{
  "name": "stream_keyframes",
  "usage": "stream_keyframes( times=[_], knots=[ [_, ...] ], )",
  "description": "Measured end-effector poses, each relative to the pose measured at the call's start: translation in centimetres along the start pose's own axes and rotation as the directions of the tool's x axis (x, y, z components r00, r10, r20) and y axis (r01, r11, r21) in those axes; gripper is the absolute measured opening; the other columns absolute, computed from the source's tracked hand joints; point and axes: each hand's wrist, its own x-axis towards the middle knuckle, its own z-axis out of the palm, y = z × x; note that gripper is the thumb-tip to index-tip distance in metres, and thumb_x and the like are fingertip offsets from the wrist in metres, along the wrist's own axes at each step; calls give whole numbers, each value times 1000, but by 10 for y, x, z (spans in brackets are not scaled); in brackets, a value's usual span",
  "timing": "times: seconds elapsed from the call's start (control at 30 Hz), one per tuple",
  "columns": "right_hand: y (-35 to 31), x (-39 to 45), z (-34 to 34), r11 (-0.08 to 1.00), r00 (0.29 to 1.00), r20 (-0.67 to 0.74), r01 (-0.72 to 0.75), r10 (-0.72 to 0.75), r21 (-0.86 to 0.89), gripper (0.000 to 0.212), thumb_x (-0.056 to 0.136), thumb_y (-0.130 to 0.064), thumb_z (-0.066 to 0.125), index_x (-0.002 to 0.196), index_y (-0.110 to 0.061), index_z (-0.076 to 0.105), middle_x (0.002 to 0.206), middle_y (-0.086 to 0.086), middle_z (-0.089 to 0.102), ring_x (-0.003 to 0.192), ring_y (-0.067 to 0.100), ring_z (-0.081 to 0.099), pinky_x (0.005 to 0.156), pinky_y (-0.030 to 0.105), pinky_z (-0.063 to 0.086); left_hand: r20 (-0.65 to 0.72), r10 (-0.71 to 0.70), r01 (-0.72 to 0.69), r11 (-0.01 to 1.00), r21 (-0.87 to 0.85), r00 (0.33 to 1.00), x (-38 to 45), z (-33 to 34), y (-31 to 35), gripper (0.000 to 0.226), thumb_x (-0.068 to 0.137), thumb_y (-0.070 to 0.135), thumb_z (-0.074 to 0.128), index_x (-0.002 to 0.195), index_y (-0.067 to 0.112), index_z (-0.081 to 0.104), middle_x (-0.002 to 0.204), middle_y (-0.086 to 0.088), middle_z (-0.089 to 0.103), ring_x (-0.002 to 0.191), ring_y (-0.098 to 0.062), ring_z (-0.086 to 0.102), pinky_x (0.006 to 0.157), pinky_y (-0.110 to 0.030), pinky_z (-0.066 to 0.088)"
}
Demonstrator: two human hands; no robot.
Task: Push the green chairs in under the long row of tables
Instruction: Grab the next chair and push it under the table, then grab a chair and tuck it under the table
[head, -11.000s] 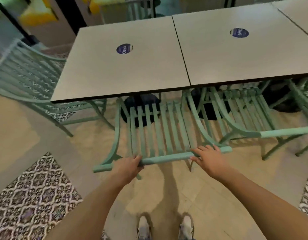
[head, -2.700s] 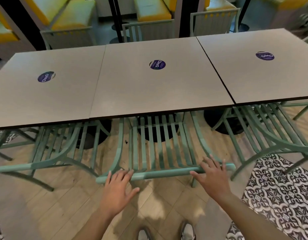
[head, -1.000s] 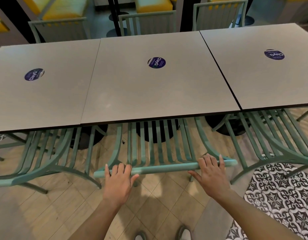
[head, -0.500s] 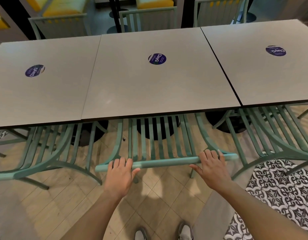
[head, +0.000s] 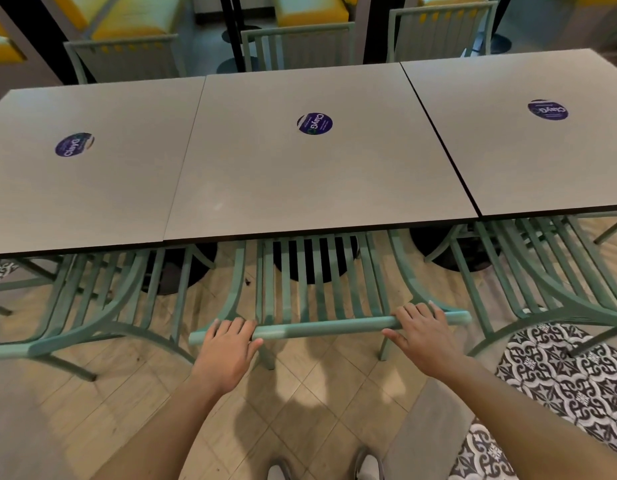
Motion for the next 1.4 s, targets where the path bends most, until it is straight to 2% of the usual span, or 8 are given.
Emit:
stream_keyframes(
  times=[0.17,0.5,0.7,0.8,0.9,1.13,1.23,1.4],
  knots=[
    [3,3,3,1000,997,-72,31,-31,4,50,94,-63,17,96,-30,55,86,-14,50,82,12,50,95,40,41,-37,-6,6,1000,1,999,1,1,-1,35,98,51,29,108,30,55,94,13,54,85,-14,52,84,-35,42],
    [3,5,-1,999,995,-96,25,-21,35,47,93,-64,23,94,-29,55,83,-15,48,76,11,48,77,33,43,-41,-6,5,1000,-30,999,1,-1,0,35,98,50,29,107,29,55,93,12,53,82,-15,52,81,-35,43],
    [-7,3,-8,998,999,21,-41,40,46,64,88,-69,15,107,-26,59,98,-10,55,95,15,54,97,39,42,60,-16,17,1000,-23,998,3,-13,1,49,95,55,20,110,29,58,98,11,57,91,-16,56,86,-36,43],
    [-19,-9,-17,987,987,-85,-129,137,99,50,92,-58,34,113,-23,62,115,-3,58,111,20,54,101,41,41,85,-5,7,1000,-26,996,7,-30,8,51,93,57,20,109,29,59,103,9,57,100,-18,56,94,-38,40],
    [-25,-33,-27,944,966,-74,-223,247,241,42,94,-44,46,126,-18,56,130,3,52,126,23,44,107,41,35,59,50,-47,998,-51,997,12,-47,25,39,96,51,38,120,27,59,114,9,57,113,-16,52,104,-36,34],
    [-5,-128,-25,862,882,118,-470,456,188,51,91,-43,50,137,-22,43,137,-1,46,129,19,42,109,35,32,-1,311,-309,944,-116,950,35,-69,123,40,94,45,49,128,25,56,127,5,56,123,-16,49,109,-37,34],
    [30,-178,-27,764,777,168,-629,607,145,54,93,-50,39,140,-22,39,142,-2,42,132,18,38,112,35,30,18,440,-437,895,-85,898,32,-75,182,39,94,46,46,125,26,57,122,6,58,119,-17,51,107,-37,37],
    [112,-242,-39,636,670,84,-732,738,246,56,94,-51,39,143,-22,36,147,0,39,135,18,35,113,38,29,68,577,-575,817,-49,814,35,-89,279,37,97,44,40,126,25,53,125,6,54,120,-19,50,104,-34,36]
  ],
)
